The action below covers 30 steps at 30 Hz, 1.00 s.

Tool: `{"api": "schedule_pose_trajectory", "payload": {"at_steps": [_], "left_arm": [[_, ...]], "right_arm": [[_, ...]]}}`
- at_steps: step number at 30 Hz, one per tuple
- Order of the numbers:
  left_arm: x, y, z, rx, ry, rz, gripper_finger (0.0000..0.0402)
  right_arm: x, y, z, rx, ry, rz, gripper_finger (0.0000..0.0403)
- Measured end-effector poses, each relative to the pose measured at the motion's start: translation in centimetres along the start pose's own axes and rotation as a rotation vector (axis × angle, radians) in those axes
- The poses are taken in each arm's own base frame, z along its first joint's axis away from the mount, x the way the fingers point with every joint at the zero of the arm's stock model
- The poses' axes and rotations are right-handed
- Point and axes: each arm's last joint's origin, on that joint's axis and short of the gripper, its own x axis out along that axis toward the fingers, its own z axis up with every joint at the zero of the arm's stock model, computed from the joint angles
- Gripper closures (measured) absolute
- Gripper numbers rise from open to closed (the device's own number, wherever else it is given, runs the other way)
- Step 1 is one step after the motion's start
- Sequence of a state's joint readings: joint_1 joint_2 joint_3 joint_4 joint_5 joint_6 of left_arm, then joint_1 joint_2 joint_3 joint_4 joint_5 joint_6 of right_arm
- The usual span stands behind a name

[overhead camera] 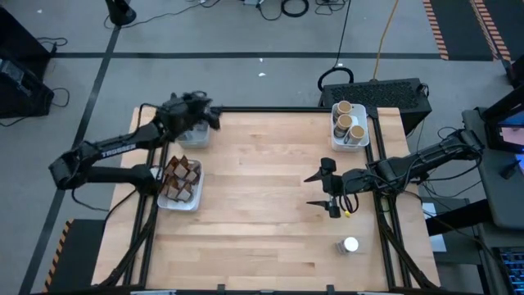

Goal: Sort spices by type
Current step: Put the white seasoning bottle into the gray bin

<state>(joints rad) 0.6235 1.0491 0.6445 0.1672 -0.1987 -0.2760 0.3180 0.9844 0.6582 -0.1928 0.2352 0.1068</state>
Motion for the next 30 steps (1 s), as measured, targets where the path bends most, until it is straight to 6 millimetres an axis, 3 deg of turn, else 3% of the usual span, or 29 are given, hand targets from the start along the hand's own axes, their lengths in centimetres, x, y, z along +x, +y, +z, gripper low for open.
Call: {"api": "schedule_pose_trajectory", "payload": {"at_steps": [7, 11, 18, 24, 30], "left_arm": [[-2.6, -9.4, -2.2, 0.091, -0.035, -0.475, 0.0071], [-4.9, -14.1, -3.9, 0.152, -0.123, -0.639, 0.0071], [-7.1, -20.1, -8.0, 0.272, -0.112, -0.748, 0.0071], [-8.0, -26.1, -9.7, 0.439, -0.147, -0.818, 0.0071], [-7.5, -29.3, -11.0, 0.522, -0.141, -0.814, 0.0071]], "right_arm": [[-0.2, 0.6, -0.2, 0.077, 0.022, 0.040, 0.0083], [-0.6, 2.3, 0.1, 0.130, 0.002, 0.239, 0.0083], [-0.9, 6.2, 1.0, 0.343, 0.000, 0.655, 0.0083], [-1.1, 9.5, -1.2, 0.573, 0.307, 0.727, 0.0110], [-2.1, 13.3, -3.6, 0.813, 0.590, 0.724, 0.0156]]}}
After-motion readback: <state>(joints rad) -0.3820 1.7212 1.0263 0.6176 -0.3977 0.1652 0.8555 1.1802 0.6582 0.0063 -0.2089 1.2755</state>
